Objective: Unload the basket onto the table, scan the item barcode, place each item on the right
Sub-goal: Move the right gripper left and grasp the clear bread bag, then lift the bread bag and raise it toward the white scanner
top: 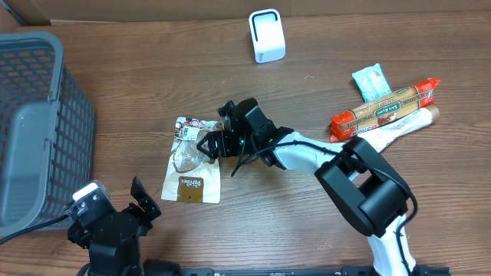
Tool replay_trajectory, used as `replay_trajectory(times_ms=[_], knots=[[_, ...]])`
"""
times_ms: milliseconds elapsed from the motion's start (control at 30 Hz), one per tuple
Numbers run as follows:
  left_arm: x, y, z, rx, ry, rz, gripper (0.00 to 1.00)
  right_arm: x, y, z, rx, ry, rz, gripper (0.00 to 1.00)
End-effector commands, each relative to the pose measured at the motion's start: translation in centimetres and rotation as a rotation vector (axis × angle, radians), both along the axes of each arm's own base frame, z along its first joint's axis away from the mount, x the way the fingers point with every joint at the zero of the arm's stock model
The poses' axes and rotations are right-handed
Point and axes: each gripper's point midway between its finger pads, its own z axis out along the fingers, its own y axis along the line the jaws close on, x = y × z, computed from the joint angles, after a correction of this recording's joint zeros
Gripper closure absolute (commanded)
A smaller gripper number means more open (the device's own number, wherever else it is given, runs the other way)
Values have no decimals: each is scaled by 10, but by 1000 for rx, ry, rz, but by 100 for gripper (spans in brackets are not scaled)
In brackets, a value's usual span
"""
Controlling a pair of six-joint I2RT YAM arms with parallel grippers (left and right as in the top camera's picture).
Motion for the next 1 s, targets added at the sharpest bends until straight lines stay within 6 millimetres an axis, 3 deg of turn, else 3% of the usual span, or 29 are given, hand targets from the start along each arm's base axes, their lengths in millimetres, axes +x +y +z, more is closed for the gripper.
replay_trajectory(times_ms=[0,133,333,567,700,733,800,967], knots=[[-1,2,1,-1,-9,16,1,7,-4,-36,-38,51,-70,15],[-1,2,1,-1,-9,16,1,9,0,-50,-13,63,-80,18],[-1,2,1,-1,-9,16,0,-2,2,-51,4,109,-31,54],[-1,2,1,-1,-9,16,1,-26,3,-33,128,247,126,55],[-1,2,1,-1,-9,16,1,-31,0,-36,117,331,100,56],[-1,2,1,-1,-9,16,0,-32,0,-37,115,333,99,58],[-1,2,1,-1,-9,16,0,-31,0,-37,112,333,96,76],[-1,2,1,-1,-9,16,0,-26,-5,-36,120,354,77,82]])
